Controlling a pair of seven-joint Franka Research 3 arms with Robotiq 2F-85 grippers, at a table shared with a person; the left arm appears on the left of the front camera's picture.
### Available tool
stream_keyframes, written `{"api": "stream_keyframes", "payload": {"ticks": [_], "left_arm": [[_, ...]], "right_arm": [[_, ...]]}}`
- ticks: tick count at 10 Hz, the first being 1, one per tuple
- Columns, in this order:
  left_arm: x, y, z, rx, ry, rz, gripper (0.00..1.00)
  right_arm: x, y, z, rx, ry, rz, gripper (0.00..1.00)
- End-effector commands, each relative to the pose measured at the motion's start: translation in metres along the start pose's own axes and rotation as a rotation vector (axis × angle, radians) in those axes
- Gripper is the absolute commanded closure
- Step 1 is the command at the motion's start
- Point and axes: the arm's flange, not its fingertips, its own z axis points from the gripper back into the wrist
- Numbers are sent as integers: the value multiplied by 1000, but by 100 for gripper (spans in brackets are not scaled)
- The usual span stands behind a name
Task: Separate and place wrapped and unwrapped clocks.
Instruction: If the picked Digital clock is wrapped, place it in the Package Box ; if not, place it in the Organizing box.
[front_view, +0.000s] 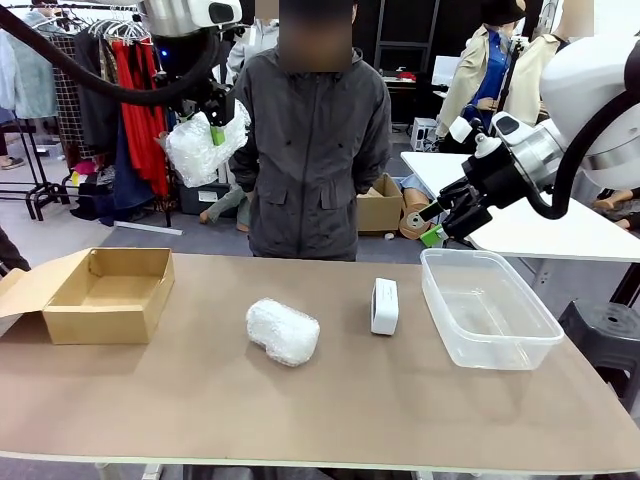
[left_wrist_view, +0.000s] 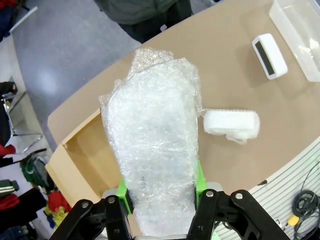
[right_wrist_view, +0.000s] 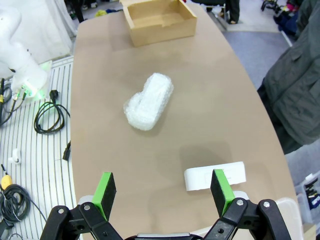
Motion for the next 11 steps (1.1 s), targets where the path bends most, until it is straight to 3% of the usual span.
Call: {"api": "stream_keyframes", "payload": {"ticks": [1,4,7,9,11], "left_arm": [[-2,0,6,5,-7,5,100],[0,0,0,0,0,0,100],[-30,29,-15,-30,120,39,100],[-64,52,-34,-48,151,151,100],[-96,72,-68,43,180,265,100]], "right_arm": [[1,-1,1,5,-5,8,0],[1,-1,1,5,-5,8,0],[1,-1,1,5,-5,8,0],[1,-1,1,5,-5,8,0],[1,-1,1,5,-5,8,0]]}}
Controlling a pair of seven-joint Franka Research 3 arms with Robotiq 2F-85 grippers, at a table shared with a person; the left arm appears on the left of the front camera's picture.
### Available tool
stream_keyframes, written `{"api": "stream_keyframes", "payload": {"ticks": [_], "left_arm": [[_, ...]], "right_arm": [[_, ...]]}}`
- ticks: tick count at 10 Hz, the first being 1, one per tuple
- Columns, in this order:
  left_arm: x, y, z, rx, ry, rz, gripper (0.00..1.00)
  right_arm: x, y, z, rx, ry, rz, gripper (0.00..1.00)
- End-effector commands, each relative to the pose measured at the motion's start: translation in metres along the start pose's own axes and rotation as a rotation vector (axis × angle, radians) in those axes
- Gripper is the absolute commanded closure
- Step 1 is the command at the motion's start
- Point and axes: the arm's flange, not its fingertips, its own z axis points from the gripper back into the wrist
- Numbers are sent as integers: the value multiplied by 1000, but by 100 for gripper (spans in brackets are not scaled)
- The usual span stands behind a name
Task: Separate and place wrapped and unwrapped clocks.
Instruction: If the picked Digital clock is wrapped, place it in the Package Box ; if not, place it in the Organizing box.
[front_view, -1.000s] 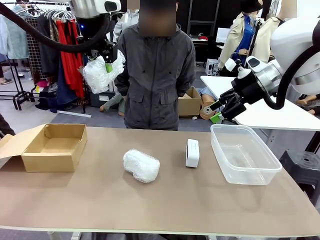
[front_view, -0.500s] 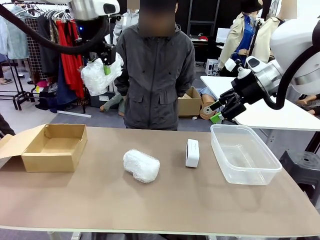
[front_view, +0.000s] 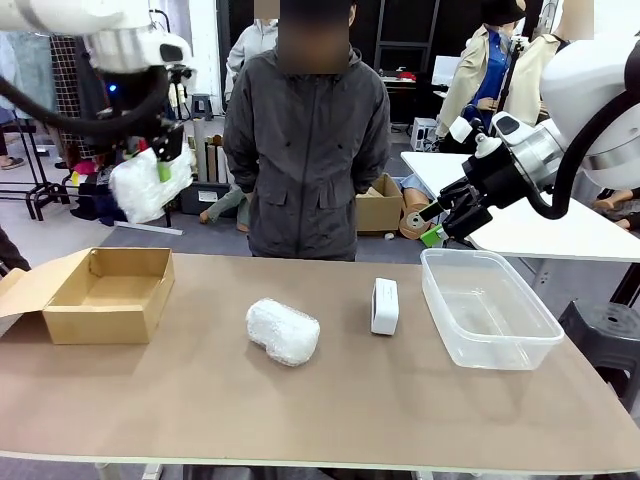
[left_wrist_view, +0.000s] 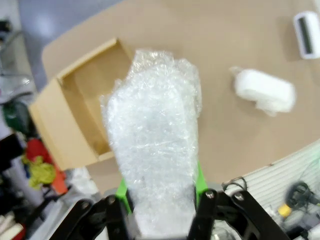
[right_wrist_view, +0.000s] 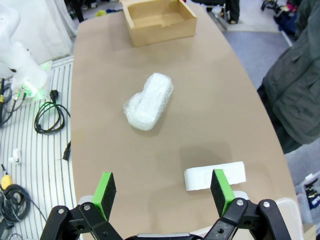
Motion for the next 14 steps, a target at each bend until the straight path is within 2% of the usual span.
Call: {"api": "stream_keyframes", "payload": {"ticks": [1,6,8,9,10,13,14], "left_arm": [[-25,18,-25,61,-14,92,100],[-30,92,-71,217,-61,187,100],[-23,98,-84,214,-65,233,100],[-15,89,-76,268,-76,300,100],[-26,103,-79,196,-48,197,100],[-21,99,-84,209,-50,226,100],[-18,109,-101,186,-32,239,100]], "right_arm": [[1,-1,1,5,-5,8,0],[1,-1,1,5,-5,8,0],[1,-1,1,5,-5,8,0],[1,-1,1,5,-5,8,0],[1,-1,1,5,-5,8,0],[1,-1,1,5,-5,8,0],[1,-1,1,5,-5,8,0]]}}
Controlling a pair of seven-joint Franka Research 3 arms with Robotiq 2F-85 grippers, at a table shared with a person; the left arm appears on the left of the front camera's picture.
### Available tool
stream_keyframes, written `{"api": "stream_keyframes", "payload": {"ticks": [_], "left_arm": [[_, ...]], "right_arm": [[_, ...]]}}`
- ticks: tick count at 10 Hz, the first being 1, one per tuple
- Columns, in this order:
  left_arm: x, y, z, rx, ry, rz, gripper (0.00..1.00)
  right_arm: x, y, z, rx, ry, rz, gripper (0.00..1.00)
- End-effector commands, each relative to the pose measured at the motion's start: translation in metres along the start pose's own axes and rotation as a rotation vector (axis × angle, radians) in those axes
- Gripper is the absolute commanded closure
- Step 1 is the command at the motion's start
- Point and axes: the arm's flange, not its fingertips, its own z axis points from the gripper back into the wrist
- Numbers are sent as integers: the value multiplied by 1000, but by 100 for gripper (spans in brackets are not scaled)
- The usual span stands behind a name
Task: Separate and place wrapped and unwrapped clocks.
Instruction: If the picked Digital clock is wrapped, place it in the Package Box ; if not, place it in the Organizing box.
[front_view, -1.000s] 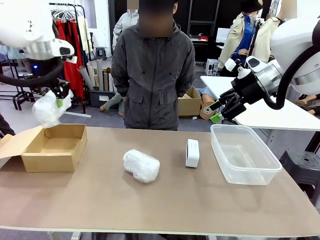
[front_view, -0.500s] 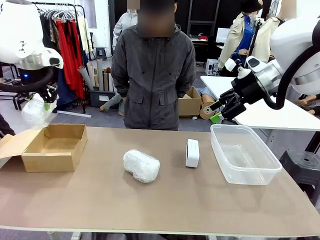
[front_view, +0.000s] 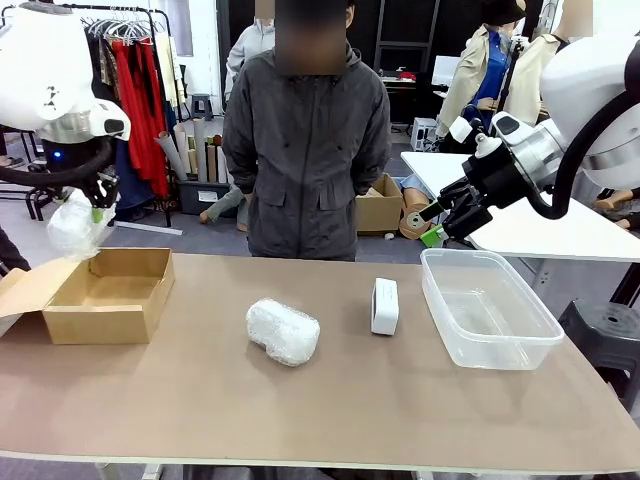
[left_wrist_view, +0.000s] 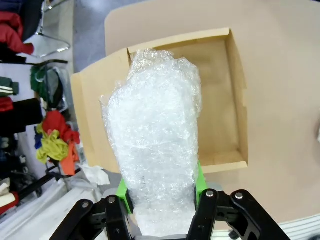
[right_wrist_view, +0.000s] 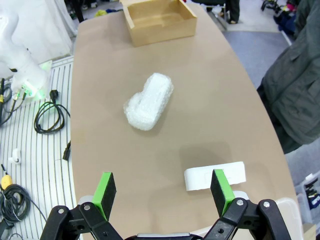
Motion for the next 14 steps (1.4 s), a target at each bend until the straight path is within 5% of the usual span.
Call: {"api": "stream_keyframes", "payload": {"ticks": [1,4,14], "left_arm": [[3,5,-38,-28,8,12,100],[-1,-6,-79,-106,15,-11,100],[10,14,-160,-63,79,-2,100]], "right_arm": [[1,-1,1,5,-5,8,0],[1,-1,1,5,-5,8,0],[1,-1,1,5,-5,8,0]]}}
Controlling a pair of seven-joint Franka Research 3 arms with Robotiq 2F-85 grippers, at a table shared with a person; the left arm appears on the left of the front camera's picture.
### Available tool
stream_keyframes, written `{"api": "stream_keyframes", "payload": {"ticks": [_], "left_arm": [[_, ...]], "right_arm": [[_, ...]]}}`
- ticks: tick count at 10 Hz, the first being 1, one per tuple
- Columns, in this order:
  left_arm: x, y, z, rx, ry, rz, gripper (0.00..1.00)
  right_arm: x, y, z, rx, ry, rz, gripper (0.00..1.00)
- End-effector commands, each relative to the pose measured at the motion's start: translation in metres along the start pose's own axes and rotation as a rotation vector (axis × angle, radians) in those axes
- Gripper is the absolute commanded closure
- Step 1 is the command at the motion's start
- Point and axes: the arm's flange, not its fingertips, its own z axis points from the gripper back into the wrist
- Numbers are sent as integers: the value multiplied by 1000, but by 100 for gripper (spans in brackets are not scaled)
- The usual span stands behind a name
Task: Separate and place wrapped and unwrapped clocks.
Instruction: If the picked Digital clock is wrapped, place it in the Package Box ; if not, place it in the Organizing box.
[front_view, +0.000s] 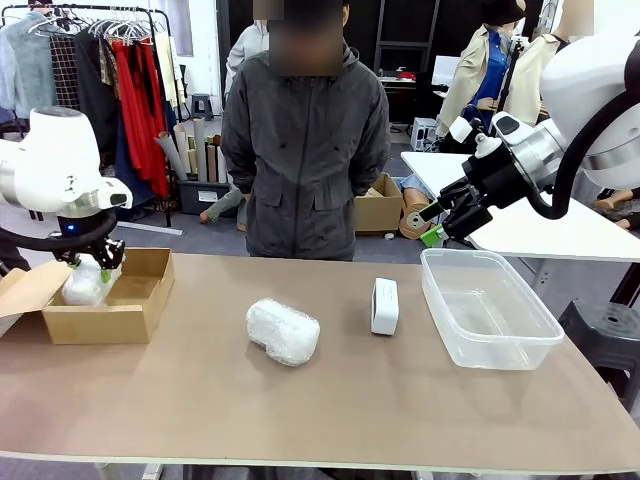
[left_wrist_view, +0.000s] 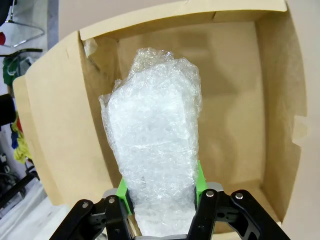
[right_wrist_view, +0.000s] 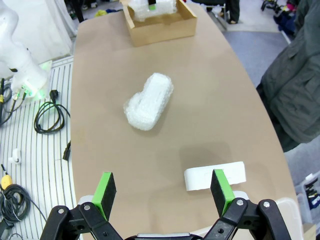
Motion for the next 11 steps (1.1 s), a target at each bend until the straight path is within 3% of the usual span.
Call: {"api": "stream_keyframes", "payload": {"ticks": [1,6,11], "left_arm": [[7,7,-4,15,-9,-16,100],[8,10,-21,22,31,-10,100],[8,12,-15,33,25,2,7]], "right_arm": [[1,-1,1,5,-5,8,0],[1,-1,1,5,-5,8,0],[1,-1,1,5,-5,8,0]]}}
